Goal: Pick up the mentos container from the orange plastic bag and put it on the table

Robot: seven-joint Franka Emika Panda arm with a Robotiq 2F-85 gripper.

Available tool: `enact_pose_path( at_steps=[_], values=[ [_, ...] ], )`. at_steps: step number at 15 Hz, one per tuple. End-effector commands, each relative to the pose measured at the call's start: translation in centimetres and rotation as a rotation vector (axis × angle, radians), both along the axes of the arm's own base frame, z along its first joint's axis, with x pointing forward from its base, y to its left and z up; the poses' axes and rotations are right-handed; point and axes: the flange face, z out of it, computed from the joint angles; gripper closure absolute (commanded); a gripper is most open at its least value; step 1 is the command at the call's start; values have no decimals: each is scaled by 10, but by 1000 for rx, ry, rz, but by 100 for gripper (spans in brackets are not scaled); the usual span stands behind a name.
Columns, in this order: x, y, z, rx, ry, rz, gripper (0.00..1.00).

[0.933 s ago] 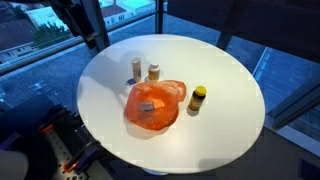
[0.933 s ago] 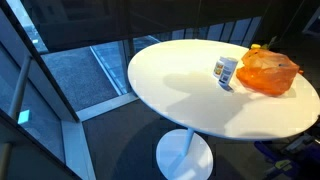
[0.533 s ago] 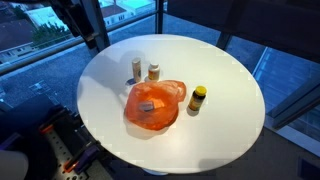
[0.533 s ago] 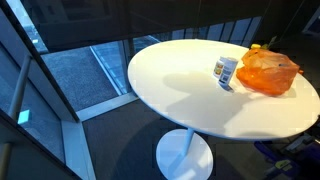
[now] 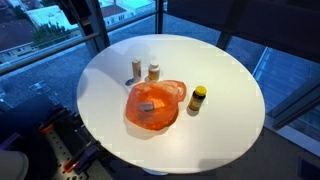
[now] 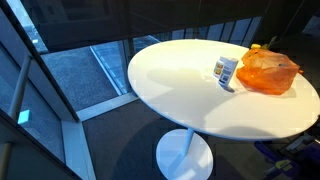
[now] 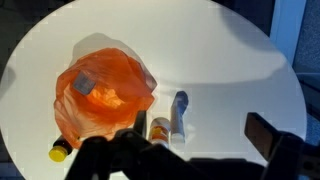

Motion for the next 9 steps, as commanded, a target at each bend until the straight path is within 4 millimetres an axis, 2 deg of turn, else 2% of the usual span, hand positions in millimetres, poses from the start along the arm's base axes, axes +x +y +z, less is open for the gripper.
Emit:
enact_pose_path(
  at_steps=[1, 5, 9],
  values=[
    [30, 10, 11, -21, 55, -43, 0],
    [60, 9, 15, -16, 118, -88, 0],
    [86, -10, 11, -4, 166, -140, 0]
  ],
)
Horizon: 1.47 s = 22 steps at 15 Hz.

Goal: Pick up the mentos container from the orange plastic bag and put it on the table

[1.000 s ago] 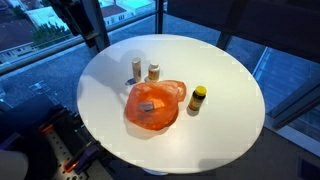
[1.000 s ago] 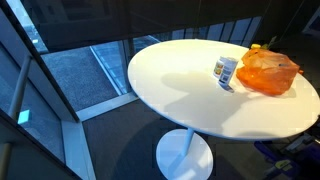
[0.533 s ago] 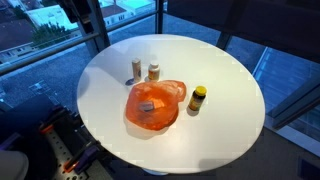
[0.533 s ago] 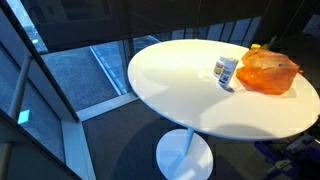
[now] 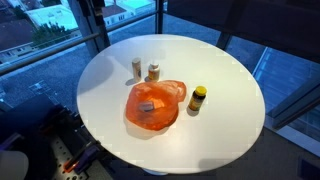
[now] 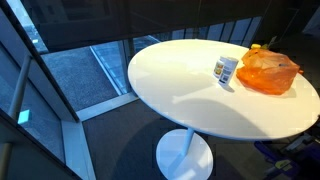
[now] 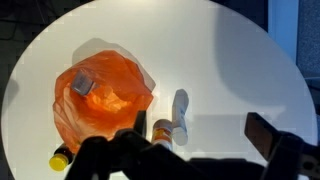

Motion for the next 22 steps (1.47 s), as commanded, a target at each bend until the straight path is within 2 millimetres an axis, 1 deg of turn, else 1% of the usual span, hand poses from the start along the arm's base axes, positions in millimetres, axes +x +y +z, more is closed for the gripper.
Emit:
enact_pose_path(
  at_steps=[1, 2, 5, 9, 14, 16, 18, 19, 20, 22],
  values=[
    [30, -22, -1, -5, 54, -66, 0],
    [36, -29, -5, -2, 64, -79, 0],
    [48, -58, -18, 8, 90, -133, 0],
    [53, -95, -36, 17, 96, -196, 0],
    [60, -132, -57, 27, 59, -259, 0],
    [63, -141, -65, 27, 54, -276, 0],
    [65, -146, -68, 35, 53, -286, 0],
    [66, -145, -66, 47, 55, -283, 0],
    [59, -141, -73, 39, 63, -285, 0],
    [59, -141, -75, 39, 68, -286, 0]
  ],
)
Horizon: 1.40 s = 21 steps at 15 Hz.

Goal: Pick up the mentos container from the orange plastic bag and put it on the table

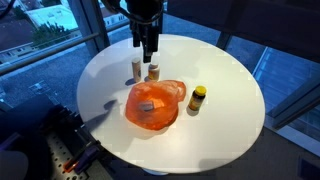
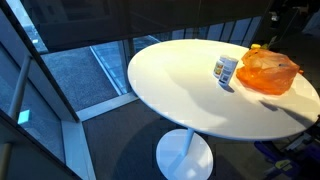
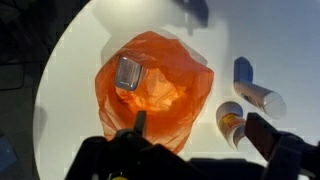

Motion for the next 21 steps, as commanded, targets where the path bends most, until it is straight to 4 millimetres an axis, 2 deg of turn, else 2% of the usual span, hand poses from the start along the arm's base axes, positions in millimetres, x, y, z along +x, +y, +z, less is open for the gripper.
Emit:
enact_pose_path(
  at_steps=[1, 5, 8, 14, 21],
  values=[
    [0, 0, 0, 0, 2, 0, 0],
    [1, -6, -3, 0, -11, -10, 0],
    [2, -13, -14, 2, -21, -10, 0],
    [2, -26, -46, -4, -40, -8, 0],
    [-10, -46, -90, -25, -62, -9, 0]
  ],
)
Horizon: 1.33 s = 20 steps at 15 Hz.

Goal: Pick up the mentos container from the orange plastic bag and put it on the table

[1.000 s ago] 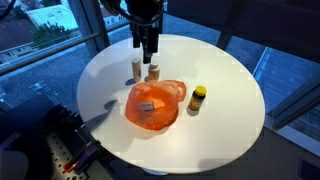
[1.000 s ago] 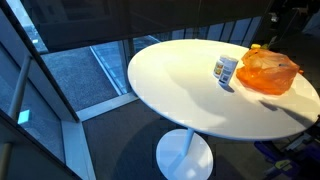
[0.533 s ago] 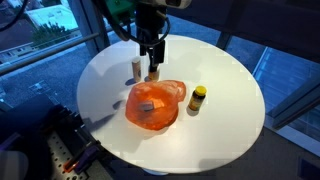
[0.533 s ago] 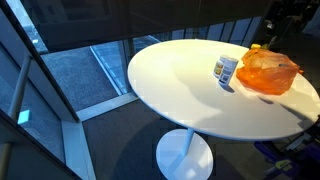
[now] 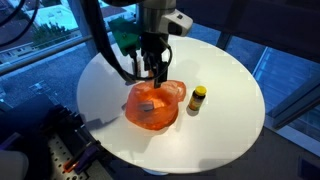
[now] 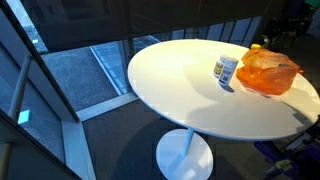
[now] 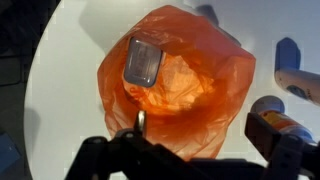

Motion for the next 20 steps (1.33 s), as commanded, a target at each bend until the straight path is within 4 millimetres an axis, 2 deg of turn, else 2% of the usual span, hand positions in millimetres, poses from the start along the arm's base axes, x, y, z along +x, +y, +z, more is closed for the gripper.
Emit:
enact_pose_path(
  at_steps=[1, 11, 20],
  values=[
    [-8, -14, -18, -6, -16, 18, 0],
    [-34, -42, -58, -18, -24, 16, 0],
    [-41, -35, -72, -20, -26, 24, 0]
  ],
)
